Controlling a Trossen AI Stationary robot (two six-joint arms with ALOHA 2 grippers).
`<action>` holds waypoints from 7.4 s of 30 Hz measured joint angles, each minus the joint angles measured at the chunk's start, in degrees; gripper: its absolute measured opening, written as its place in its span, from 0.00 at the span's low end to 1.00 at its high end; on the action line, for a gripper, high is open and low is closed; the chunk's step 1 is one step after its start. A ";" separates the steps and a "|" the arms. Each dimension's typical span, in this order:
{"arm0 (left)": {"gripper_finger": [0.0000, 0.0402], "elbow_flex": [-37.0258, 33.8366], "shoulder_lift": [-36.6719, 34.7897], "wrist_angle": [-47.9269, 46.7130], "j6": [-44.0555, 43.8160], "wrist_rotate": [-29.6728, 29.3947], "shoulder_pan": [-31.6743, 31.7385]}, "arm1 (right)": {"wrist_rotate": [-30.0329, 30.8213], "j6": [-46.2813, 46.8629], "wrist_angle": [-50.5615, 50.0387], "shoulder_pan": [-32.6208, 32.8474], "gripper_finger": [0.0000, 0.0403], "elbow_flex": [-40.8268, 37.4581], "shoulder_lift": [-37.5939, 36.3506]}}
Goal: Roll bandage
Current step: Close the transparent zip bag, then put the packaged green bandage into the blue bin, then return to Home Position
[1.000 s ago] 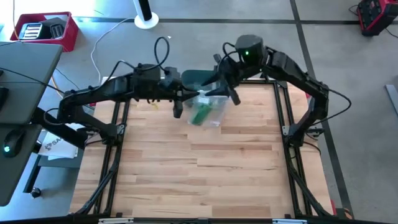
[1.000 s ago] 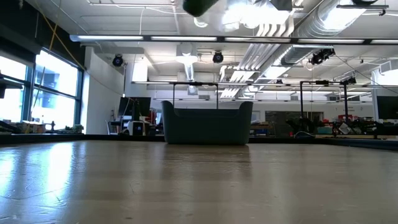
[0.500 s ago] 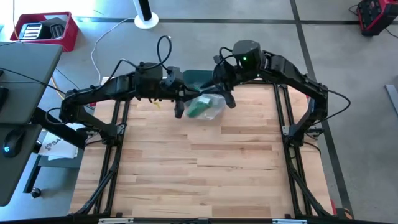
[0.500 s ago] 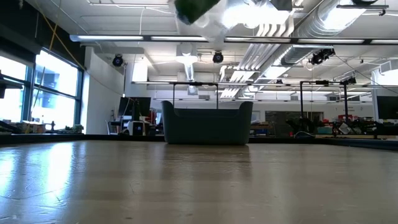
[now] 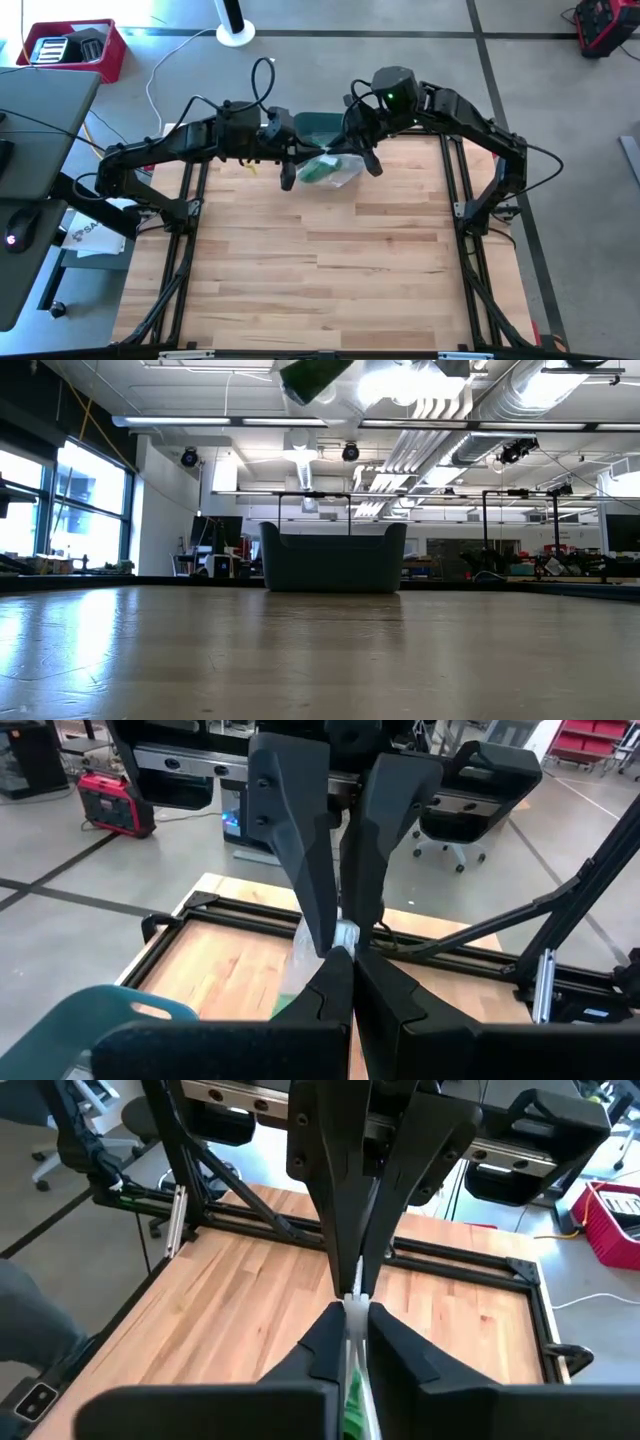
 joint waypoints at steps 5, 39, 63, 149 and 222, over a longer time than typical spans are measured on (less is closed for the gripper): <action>0.00 0.00 -0.34 -0.04 -0.43 -0.01 0.00 | 0.00 0.47 0.09 0.00 0.02 0.00 -0.07; 0.00 -0.17 -8.20 -6.08 -0.38 -3.40 0.50 | 4.89 -1.40 -15.41 -5.89 0.13 -0.07 -1.73; 0.01 -0.31 -8.07 -7.97 -2.53 -5.31 1.03 | -2.17 8.44 -3.36 -3.82 0.03 -0.04 5.46; 0.01 -20.01 -40.00 -22.77 -21.07 -13.79 12.46 | 2.33 52.87 26.47 -4.65 0.21 -70.74 -68.25; 0.01 -92.02 -71.53 27.54 -18.41 -7.14 7.86 | 22.34 59.84 52.46 -1.86 0.02 -118.38 -91.10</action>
